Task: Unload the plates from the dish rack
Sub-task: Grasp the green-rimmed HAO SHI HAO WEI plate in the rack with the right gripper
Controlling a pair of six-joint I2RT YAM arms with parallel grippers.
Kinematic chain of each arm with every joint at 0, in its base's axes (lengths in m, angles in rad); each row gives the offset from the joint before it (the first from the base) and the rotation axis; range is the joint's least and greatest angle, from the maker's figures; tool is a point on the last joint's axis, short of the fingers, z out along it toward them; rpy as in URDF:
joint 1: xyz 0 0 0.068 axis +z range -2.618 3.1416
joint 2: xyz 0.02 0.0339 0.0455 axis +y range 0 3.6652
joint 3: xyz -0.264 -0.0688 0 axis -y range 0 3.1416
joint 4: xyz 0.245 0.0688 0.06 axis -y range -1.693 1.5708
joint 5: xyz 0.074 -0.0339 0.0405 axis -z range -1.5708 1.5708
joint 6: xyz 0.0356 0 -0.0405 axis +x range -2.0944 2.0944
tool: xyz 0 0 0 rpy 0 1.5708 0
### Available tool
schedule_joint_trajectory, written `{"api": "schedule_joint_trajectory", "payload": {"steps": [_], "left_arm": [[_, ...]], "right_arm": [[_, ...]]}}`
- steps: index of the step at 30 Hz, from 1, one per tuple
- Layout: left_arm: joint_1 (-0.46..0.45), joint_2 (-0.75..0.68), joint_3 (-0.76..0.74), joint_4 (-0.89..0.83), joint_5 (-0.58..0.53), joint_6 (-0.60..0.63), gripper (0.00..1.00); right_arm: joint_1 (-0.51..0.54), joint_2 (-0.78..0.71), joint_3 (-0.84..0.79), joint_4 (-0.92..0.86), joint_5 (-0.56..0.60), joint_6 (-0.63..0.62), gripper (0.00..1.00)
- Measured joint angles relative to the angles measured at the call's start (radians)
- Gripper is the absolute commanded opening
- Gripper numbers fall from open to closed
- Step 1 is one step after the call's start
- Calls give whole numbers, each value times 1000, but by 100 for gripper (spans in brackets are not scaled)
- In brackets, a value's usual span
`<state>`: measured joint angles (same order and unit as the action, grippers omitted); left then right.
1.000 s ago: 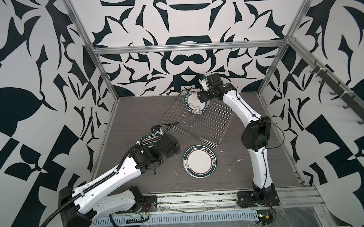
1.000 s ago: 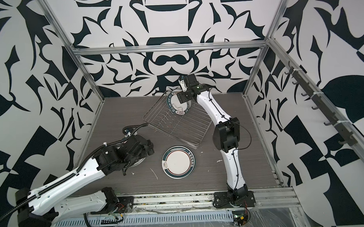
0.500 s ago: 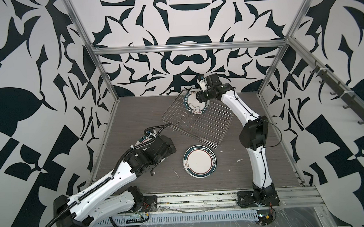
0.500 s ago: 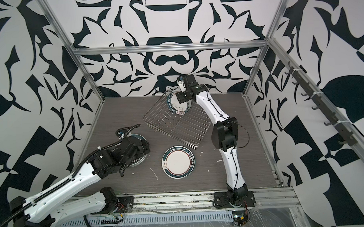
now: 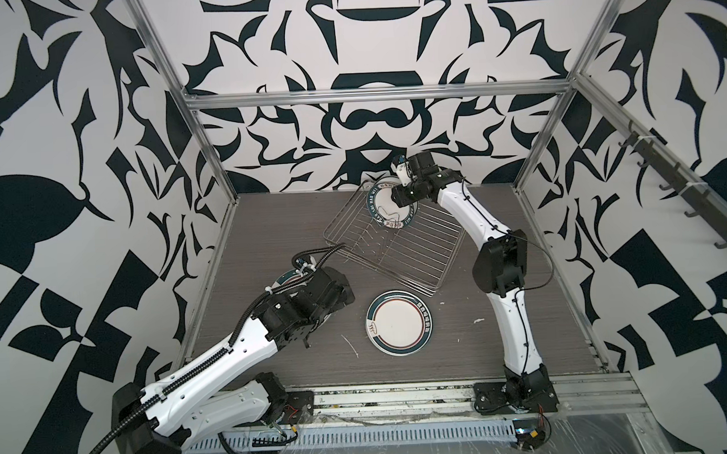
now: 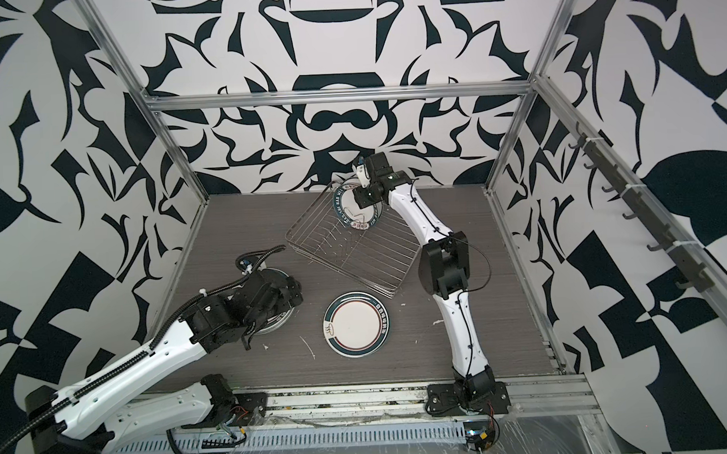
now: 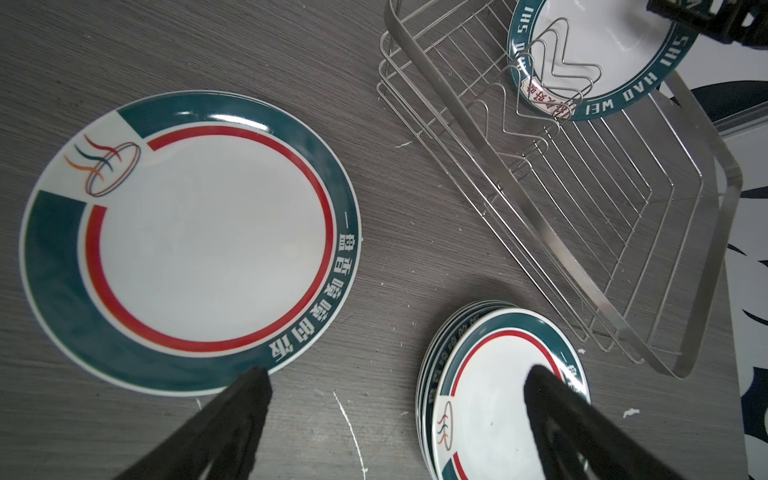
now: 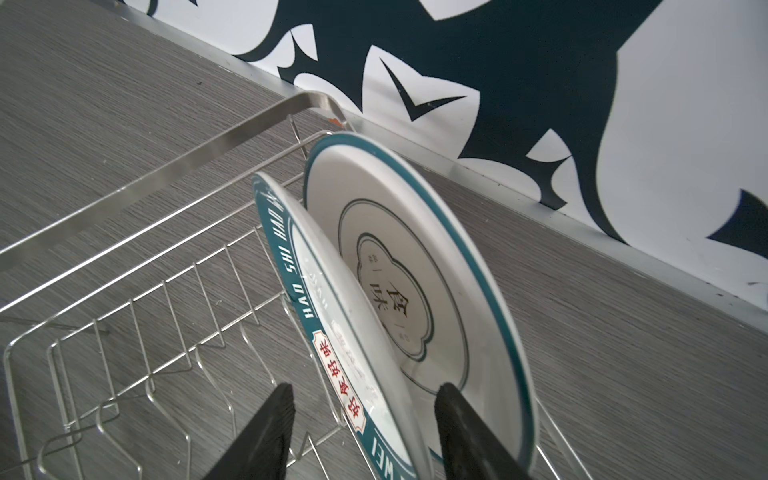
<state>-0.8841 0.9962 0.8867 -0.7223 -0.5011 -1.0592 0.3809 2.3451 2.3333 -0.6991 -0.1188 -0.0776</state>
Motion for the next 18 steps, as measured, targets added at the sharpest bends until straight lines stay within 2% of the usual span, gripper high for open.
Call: {"api": "schedule_joint_trajectory", "payload": {"steps": [6,16,18], "left_arm": [[0,0,-1,32,-3,0,99],[3,1,-5,76,-32,14,99],[3,13,-6,85,-31,23,99]], "right_arm": [[-4,25,20,0,-22,-14,36],[-18,39,21,-8,-36,-67,19],[-21,39,21,-10,-38,-90,18]]}}
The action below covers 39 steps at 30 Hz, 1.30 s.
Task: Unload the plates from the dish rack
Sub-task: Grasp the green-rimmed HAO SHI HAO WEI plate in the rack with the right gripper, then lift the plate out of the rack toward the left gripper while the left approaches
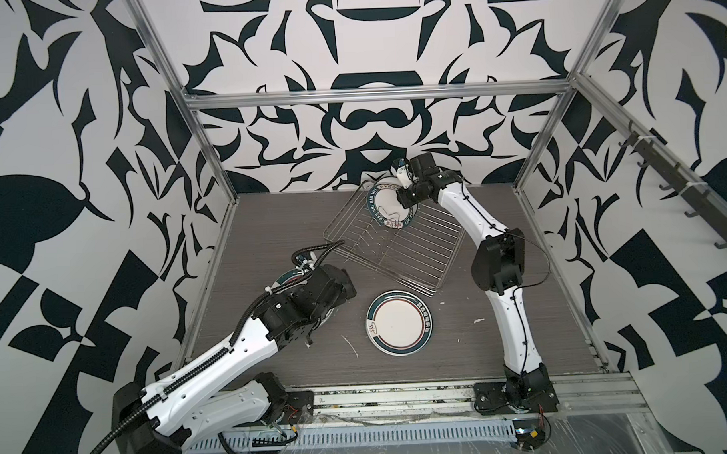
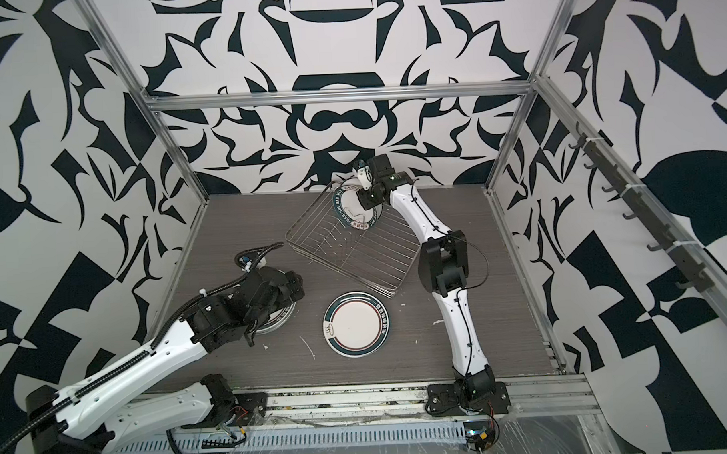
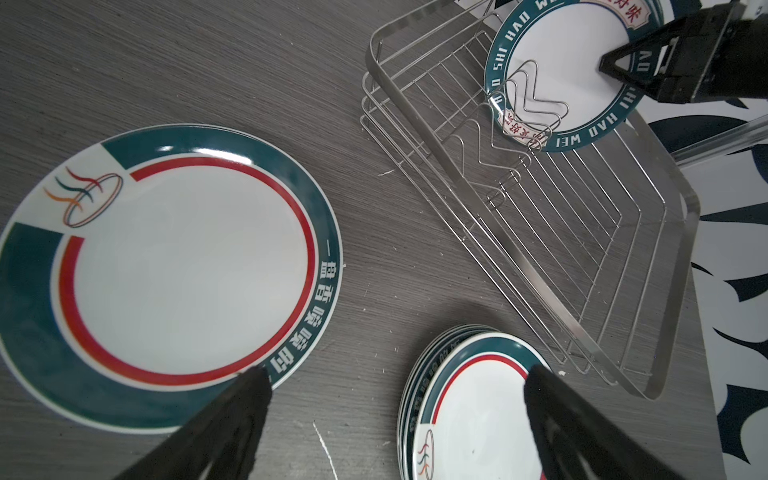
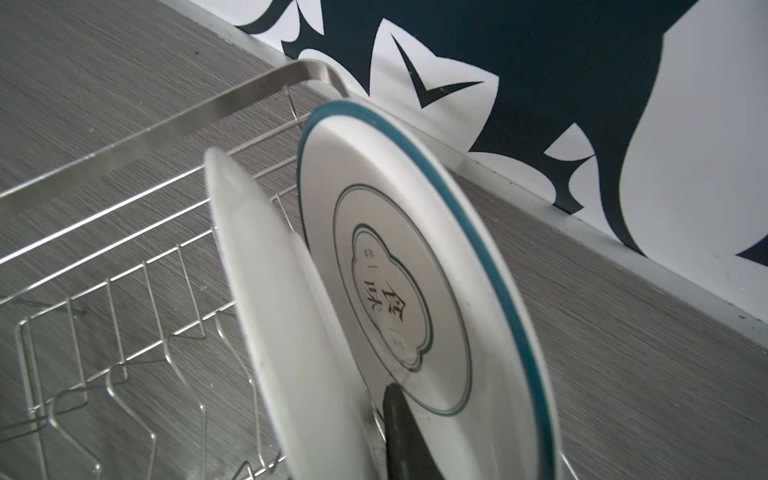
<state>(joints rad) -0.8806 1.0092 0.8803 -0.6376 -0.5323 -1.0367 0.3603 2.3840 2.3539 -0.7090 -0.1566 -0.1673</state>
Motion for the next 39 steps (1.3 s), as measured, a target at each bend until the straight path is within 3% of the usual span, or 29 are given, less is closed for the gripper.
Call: {"api": "schedule_joint_trajectory", "payload": {"steps": [5,9,19,31,35,39], "left_arm": [[1,48,0,18,9,13,99],[1,73,0,37,23,15,99],[1,77,-5,63,28,16,99],[1,43,-32,106,23,51,99],[4,23,-32,137,6,94,99],[18,16,-32,188,11,156,99]], "right_arm": [[0,0,0,-3,-1,-60,12],[0,0,0,-3,-1,-80,0],[0,-39,-28,-25,12,-104,0],[5,-310,-119,-40,39,-87,0],[22,-430,-222,-6,38,-2,0],[32,-594,-459,97,-3,206,0]]}}
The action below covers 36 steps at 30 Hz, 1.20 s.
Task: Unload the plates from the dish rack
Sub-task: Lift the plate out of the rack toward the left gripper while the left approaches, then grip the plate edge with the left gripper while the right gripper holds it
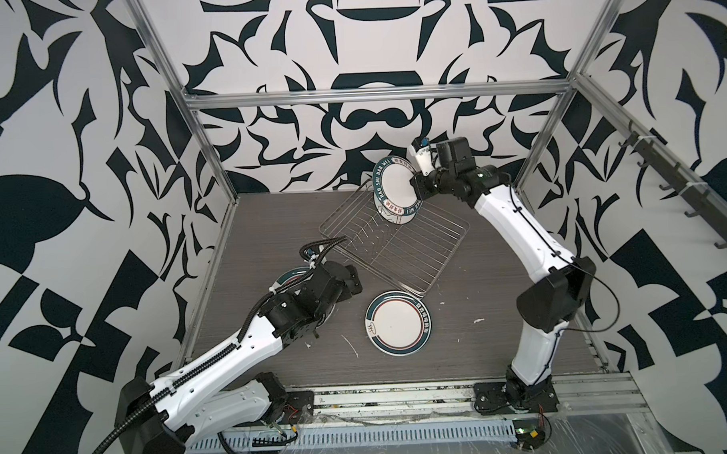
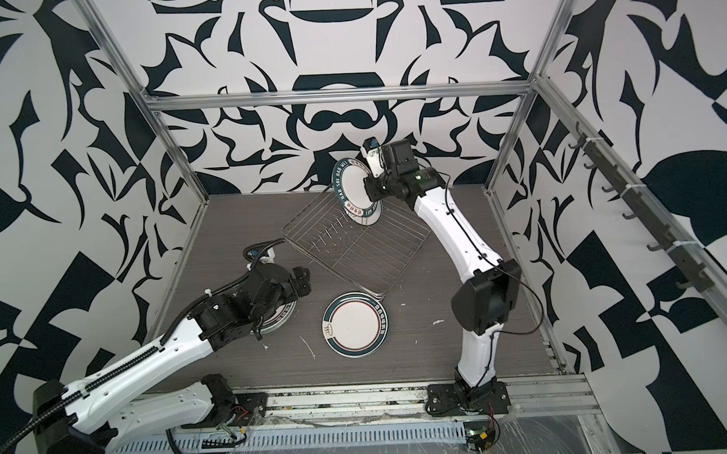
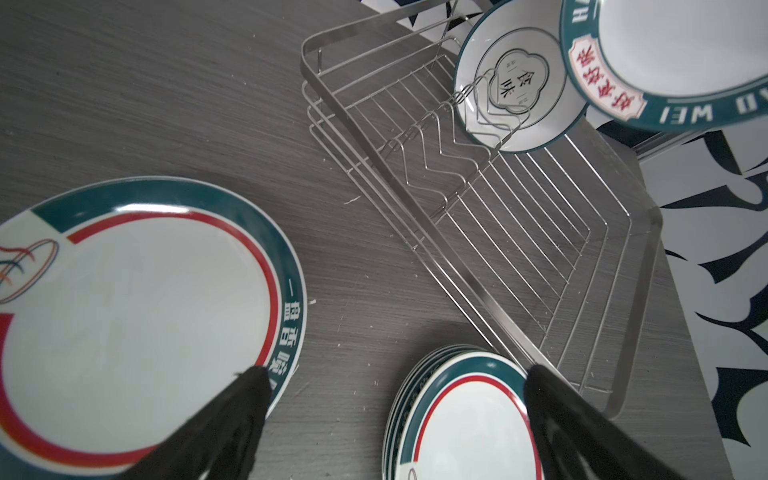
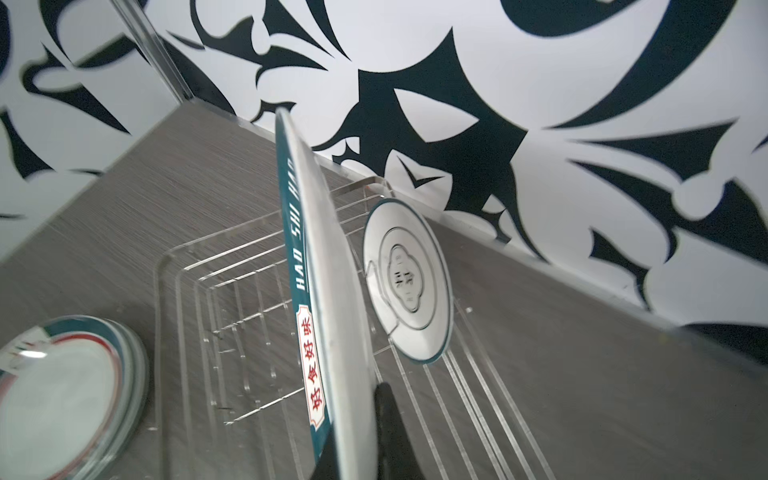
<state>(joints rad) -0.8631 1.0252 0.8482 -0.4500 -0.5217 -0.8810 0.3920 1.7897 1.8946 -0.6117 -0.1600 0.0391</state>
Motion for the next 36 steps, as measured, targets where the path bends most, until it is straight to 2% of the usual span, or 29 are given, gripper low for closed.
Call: {"api": "schedule_joint_trajectory", "payload": {"steps": [5,8,17,23,26,27,29,36], "left_arm": [[36,7,13,43,55,64,99],[73,24,19,84,117,92,99],[174,103,9,264,328,95,99],[231,128,-16,382,434,61,100],[269,128,-59,446,494,21,86],[280,128,-73,474,519,8,77],[296,128,-94,517,563,-23,65],[308,128,-142,649,697,-91,34]], "right_arm": [[0,-247,-409,172,-121,303,0],[5,-331,-552,231,-195,436,0],[71,-468,-800,409,-364,695,0],[88,-478,-889,548,-438,829,0],[90,-478,-906,597,-454,867,0],[90,-478,-914,610,-455,878,0],[90,-478,-936,635,-464,899,0],[93,-451,-977,737,-510,959,0]]}}
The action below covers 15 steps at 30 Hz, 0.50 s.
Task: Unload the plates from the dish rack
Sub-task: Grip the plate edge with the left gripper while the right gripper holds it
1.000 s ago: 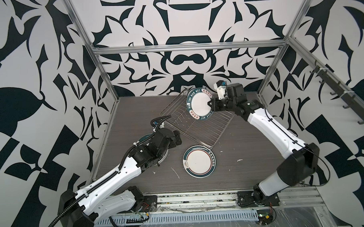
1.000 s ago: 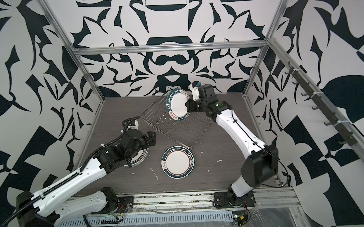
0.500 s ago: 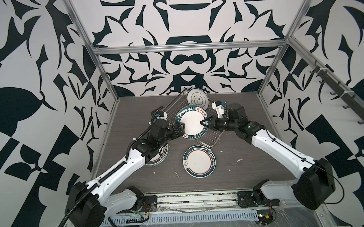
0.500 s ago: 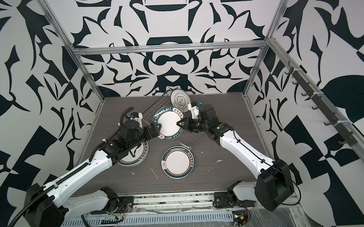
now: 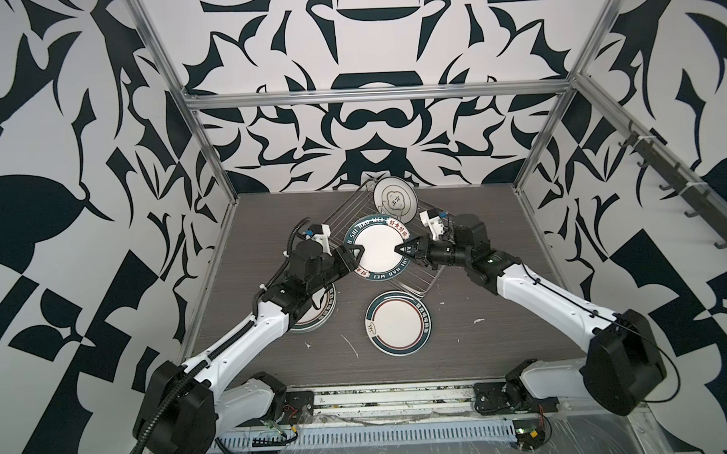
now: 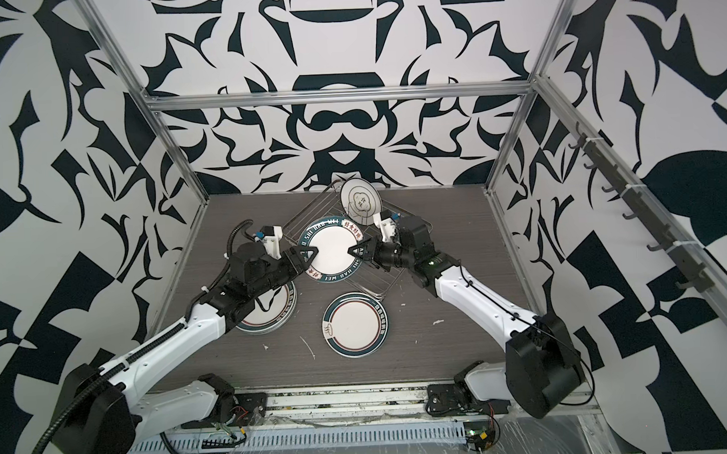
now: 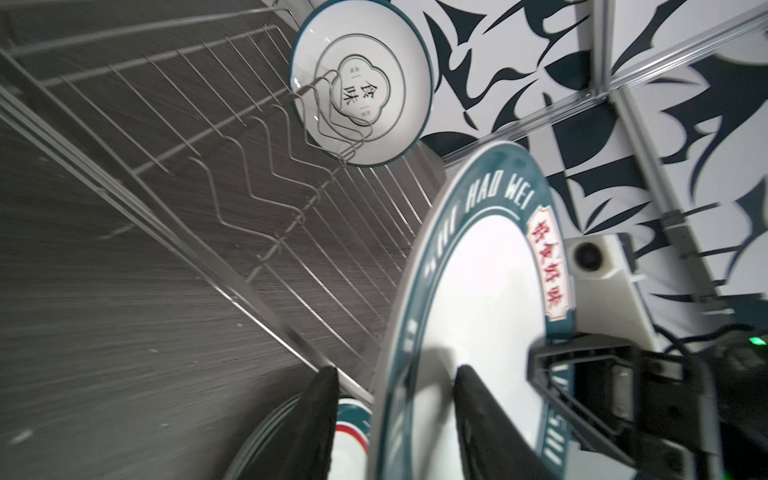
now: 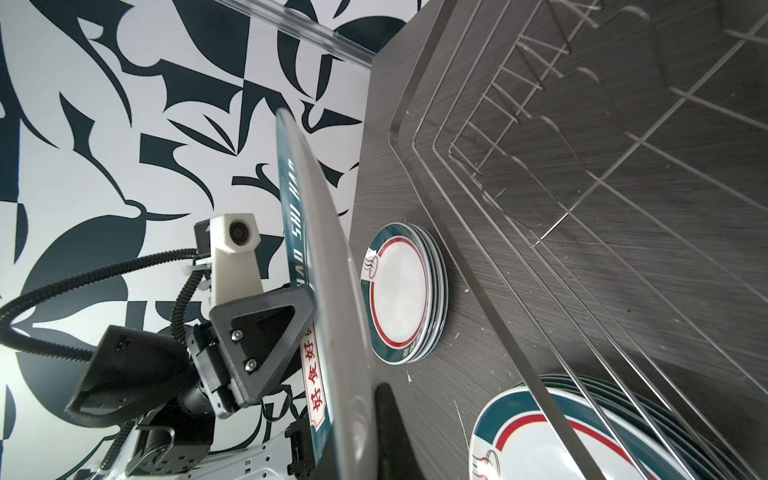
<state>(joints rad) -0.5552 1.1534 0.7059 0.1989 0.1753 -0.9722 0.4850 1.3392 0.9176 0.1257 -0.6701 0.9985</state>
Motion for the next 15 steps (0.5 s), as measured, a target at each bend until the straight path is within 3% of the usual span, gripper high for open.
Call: {"api": "schedule_joint_trajectory", "payload": {"steps": [4,6,9,13,15], "left_arm": [[13,0,-20,64,63,-53,14],[23,-1,-26,102,85,-82,0],[29,-5,-28,114,98,-103,0],[25,-32,-29,78,111,-100,0],[21,-58,-32,24,122,-93,0]], "right_arm": [[-2,20,-18,57,-26,40,0],[-10,26,-21,89,-43,63,6],[-10,26,-24,109,-46,76,15],[3,35,-29,97,-37,62,40],[17,32,-24,41,-23,17,46]]}}
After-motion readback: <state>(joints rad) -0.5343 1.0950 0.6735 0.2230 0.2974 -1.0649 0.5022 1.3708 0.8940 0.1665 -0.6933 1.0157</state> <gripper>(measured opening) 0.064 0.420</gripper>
